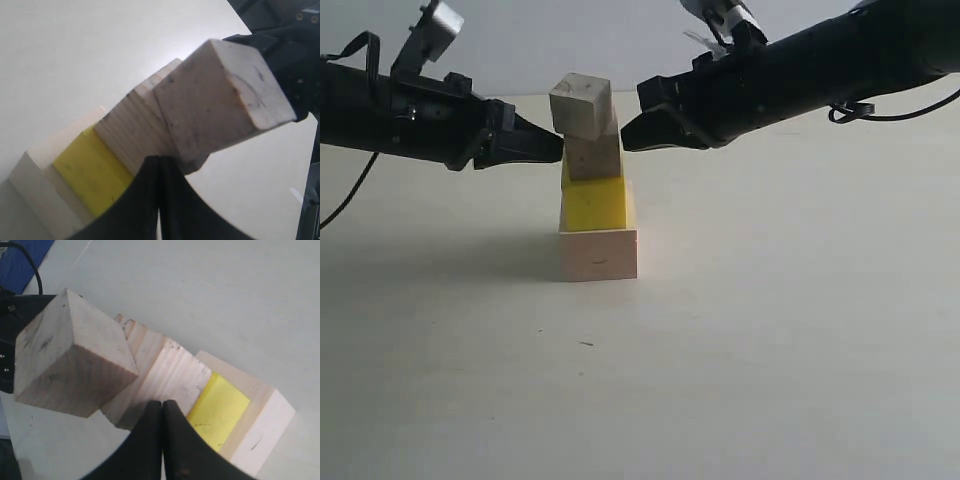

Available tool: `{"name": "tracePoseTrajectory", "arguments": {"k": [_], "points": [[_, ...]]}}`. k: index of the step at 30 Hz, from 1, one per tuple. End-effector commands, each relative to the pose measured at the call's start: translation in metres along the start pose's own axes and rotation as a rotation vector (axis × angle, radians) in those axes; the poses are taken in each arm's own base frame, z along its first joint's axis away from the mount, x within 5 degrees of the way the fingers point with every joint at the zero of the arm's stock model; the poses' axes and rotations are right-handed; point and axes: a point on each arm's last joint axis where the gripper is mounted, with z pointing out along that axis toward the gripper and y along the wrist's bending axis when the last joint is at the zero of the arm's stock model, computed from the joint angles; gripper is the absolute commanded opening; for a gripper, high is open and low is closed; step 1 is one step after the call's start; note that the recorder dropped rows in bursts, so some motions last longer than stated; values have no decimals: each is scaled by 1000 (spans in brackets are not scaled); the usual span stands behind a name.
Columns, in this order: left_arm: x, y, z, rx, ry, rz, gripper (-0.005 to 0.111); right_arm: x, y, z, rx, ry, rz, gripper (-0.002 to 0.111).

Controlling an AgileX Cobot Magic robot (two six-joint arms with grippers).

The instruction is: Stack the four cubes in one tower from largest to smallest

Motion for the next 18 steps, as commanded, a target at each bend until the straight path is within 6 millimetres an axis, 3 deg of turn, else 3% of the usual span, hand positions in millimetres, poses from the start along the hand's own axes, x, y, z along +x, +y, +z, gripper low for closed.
{"name": "tracePoseTrajectory", "arguments": {"k": [1, 7, 13, 18], "points": [[-3, -4, -1, 4, -7, 6, 0, -2, 2, -1, -10, 5, 5, 0], [-9, -1, -14, -36, -43, -1, 0, -4, 4, -4, 3, -6, -4, 0], [-18, 3, -38, -68, -110, -14, 0, -10, 14, -22, 93, -19, -44, 0], [-18, -3, -35, -31, -108, -13, 0, -14, 28, -32, 60, -39, -65, 0]]}}
